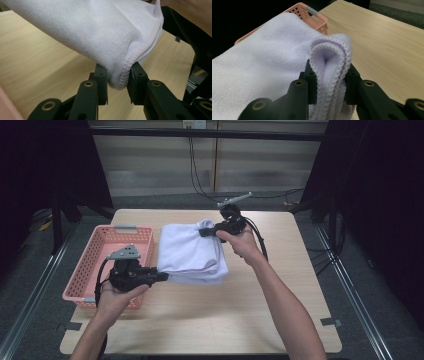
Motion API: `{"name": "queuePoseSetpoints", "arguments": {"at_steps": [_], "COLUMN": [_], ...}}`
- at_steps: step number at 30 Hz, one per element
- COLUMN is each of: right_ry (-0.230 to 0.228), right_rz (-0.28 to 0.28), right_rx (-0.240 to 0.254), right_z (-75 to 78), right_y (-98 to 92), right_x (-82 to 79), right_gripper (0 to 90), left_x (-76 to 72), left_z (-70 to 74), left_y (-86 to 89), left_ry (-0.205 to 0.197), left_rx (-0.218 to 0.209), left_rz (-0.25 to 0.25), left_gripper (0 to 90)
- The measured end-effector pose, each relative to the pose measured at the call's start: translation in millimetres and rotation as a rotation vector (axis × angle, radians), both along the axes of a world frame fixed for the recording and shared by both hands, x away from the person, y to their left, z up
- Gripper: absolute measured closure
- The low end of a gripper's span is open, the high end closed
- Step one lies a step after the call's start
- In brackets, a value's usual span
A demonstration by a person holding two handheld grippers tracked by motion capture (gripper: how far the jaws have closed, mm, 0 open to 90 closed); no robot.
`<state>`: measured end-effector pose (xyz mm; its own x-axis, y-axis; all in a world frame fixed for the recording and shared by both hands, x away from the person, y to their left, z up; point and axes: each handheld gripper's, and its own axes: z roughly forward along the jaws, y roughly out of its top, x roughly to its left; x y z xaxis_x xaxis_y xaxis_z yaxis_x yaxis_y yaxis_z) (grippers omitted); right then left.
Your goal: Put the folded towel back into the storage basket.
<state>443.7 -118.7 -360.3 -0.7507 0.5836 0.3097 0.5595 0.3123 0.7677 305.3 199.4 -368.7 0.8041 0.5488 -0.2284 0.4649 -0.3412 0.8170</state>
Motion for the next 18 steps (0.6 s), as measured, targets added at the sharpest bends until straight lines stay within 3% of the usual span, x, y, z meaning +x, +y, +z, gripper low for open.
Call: {"name": "queuePoseSetpoints", "arguments": {"at_steps": [8, 12, 18], "right_ry": [-0.016, -0.014, -0.004], "right_rz": [0.035, 0.053, 0.067], "right_rx": [-0.003, -0.015, -0.028], "right_z": [15.5, 18.5, 18.2], "right_y": [26.9, 47.8, 67.2], "right_x": [6.6, 11.9, 18.0], "right_gripper": [71.3, 71.3, 71.3], "left_x": [-3.1, -4.2, -4.0], "left_z": [10.0, 9.1, 2.4], "left_y": [25.8, 42.0, 58.1], "left_ry": [-0.016, -0.023, 0.000], "left_rx": [-0.008, -0.023, -0.050], "left_rz": [0.039, 0.066, 0.100], "left_gripper": [72.7, 72.7, 72.9]}}
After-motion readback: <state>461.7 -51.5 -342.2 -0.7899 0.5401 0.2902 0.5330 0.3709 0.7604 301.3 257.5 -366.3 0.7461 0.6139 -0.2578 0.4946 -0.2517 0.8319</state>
